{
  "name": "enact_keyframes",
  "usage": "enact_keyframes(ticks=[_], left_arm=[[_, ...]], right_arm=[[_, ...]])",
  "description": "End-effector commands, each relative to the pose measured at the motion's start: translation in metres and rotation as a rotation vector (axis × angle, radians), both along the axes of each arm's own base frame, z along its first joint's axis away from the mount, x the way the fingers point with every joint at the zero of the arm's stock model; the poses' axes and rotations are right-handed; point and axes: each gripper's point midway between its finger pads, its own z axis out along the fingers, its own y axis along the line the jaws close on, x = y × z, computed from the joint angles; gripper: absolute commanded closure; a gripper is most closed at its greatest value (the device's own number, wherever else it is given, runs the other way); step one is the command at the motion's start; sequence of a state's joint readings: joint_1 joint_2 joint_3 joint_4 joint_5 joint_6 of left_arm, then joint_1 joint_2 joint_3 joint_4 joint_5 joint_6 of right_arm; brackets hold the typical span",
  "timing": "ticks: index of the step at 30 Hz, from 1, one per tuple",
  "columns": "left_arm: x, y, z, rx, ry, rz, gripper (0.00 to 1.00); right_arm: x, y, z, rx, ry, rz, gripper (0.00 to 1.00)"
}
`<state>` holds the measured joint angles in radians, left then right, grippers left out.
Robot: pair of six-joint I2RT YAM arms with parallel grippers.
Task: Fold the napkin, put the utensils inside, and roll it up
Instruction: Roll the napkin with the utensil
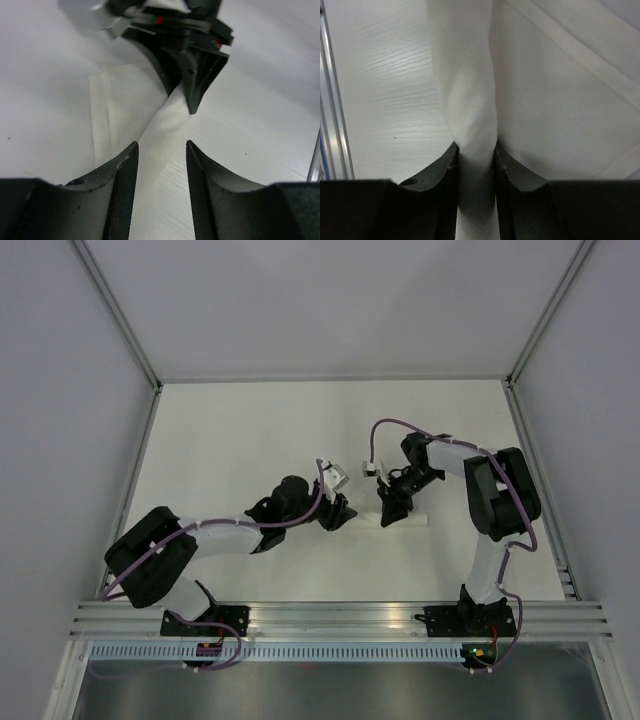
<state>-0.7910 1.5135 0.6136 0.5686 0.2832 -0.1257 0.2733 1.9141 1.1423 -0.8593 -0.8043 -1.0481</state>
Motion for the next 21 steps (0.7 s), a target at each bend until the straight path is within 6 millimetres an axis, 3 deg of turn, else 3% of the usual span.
enact_keyframes(ticks=[1, 7, 11, 21], left_arm=[[0.002, -0.016, 0.022, 0.072, -0.288, 0.025, 0.52], [-0.03, -0.051, -0.007, 0.267, -0.505, -0.077, 0.5], [-0.032, -0.06, -0.019, 0.327, -0.672, -0.07, 0.38], [-0.034, -0.076, -0.047, 0.441, -0.766, -0.181, 0.35]], right_arm=[[-0.036, -0.018, -0.03, -0.084, 0.179, 0.097, 0.78], [-0.035, -0.017, -0.035, -0.087, 0.205, 0.092, 0.78], [-0.036, -0.018, -0.037, -0.093, 0.206, 0.087, 0.78], [-0.035, -0.018, -0.039, -0.102, 0.204, 0.075, 0.78]])
